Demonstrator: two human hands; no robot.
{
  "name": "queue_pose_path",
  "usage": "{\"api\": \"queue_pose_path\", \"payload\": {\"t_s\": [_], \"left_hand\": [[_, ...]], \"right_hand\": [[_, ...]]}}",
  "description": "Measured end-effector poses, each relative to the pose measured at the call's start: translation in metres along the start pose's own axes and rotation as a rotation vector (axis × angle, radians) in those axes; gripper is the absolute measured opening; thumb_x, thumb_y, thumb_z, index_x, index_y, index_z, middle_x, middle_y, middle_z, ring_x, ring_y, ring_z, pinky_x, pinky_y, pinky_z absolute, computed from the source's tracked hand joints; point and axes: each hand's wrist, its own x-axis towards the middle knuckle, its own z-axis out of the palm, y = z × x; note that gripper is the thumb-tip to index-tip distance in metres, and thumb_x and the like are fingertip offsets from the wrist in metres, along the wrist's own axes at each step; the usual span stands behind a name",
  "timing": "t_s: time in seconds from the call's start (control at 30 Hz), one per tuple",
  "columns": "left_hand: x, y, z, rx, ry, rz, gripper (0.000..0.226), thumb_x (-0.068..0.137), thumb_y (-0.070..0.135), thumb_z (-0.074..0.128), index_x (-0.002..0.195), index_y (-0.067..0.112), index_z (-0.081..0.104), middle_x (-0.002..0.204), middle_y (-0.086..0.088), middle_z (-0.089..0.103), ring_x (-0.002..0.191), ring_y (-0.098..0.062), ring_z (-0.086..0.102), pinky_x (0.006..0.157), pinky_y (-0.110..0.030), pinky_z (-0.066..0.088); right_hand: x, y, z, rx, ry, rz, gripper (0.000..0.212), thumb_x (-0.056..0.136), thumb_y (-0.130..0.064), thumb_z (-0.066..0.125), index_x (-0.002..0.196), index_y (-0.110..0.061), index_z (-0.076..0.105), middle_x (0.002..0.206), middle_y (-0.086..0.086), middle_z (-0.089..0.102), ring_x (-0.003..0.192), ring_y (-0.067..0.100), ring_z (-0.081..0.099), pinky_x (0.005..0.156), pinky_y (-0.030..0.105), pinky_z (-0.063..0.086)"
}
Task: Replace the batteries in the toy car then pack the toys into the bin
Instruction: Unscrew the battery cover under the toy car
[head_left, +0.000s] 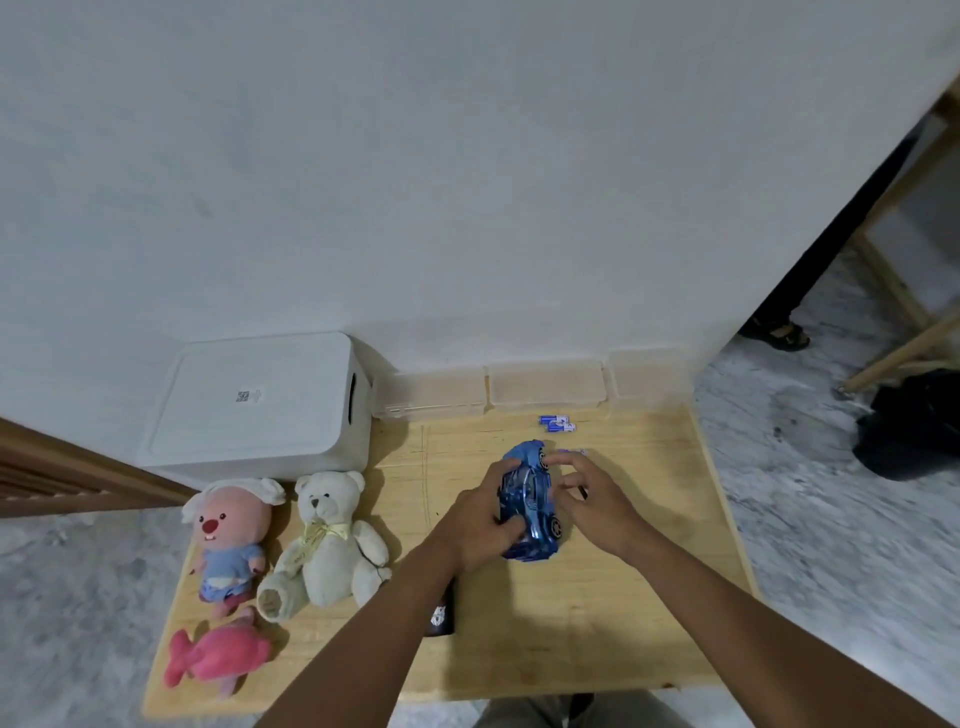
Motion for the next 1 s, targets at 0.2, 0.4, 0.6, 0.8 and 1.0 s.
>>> {"api": "queue_pose_path", "payload": {"t_s": [0.2, 0.4, 0.6, 0.8, 1.0], "left_hand": [[0.0, 0.028, -0.027, -0.163, 0.078, 0.049, 0.051, 0.1, 0.039, 0.061, 0.14, 0.053, 0.032, 0.112, 0.007, 0.067, 0.089, -0.012, 0.075, 0.085, -0.032, 0.062], [-0.003, 0.051, -0.051, -0.37, 0.07, 0.059, 0.046, 0.106, 0.014, 0.049, 0.139, 0.041, 0.034, 0.105, -0.014, 0.071, 0.087, -0.024, 0.076, 0.08, -0.039, 0.063], [-0.007, 0.058, -0.058, -0.298, 0.103, 0.058, 0.037, 0.105, 0.034, 0.049, 0.135, 0.048, 0.032, 0.109, -0.01, 0.073, 0.1, -0.023, 0.072, 0.092, -0.046, 0.056], [-0.01, 0.071, -0.058, -0.416, 0.105, 0.094, 0.04, 0.108, 0.024, 0.05, 0.14, 0.04, 0.033, 0.118, -0.008, 0.071, 0.103, -0.019, 0.072, 0.085, -0.032, 0.06], [-0.012, 0.091, -0.05, -0.484, 0.117, 0.116, 0.04, 0.111, 0.015, 0.039, 0.143, 0.038, 0.033, 0.123, -0.017, 0.065, 0.109, -0.029, 0.069, 0.082, -0.032, 0.061]], "right_hand": [[0.005, -0.032, -0.01, 0.045, 0.076, -0.143, 0.036, 0.093, -0.013, 0.069, 0.118, -0.039, 0.069, 0.1, -0.008, 0.073, 0.103, 0.001, 0.065, 0.096, 0.024, 0.045], [0.006, -0.067, -0.017, 0.102, 0.103, -0.231, 0.041, 0.092, -0.021, 0.073, 0.117, -0.051, 0.063, 0.114, -0.012, 0.07, 0.115, -0.003, 0.059, 0.09, 0.021, 0.042], [0.006, -0.088, -0.026, 0.165, -0.001, -0.223, 0.043, 0.091, -0.026, 0.074, 0.122, -0.053, 0.061, 0.108, -0.016, 0.074, 0.106, -0.007, 0.063, 0.091, 0.032, 0.047], [0.003, -0.085, -0.031, 0.131, 0.113, -0.23, 0.056, 0.075, -0.045, 0.085, 0.121, -0.051, 0.053, 0.125, -0.011, 0.059, 0.12, 0.006, 0.054, 0.093, 0.041, 0.053], [-0.001, -0.092, -0.047, 0.164, -0.062, -0.257, 0.029, 0.091, -0.033, 0.073, 0.116, -0.042, 0.061, 0.123, -0.007, 0.064, 0.112, 0.012, 0.062, 0.092, 0.039, 0.057]]}}
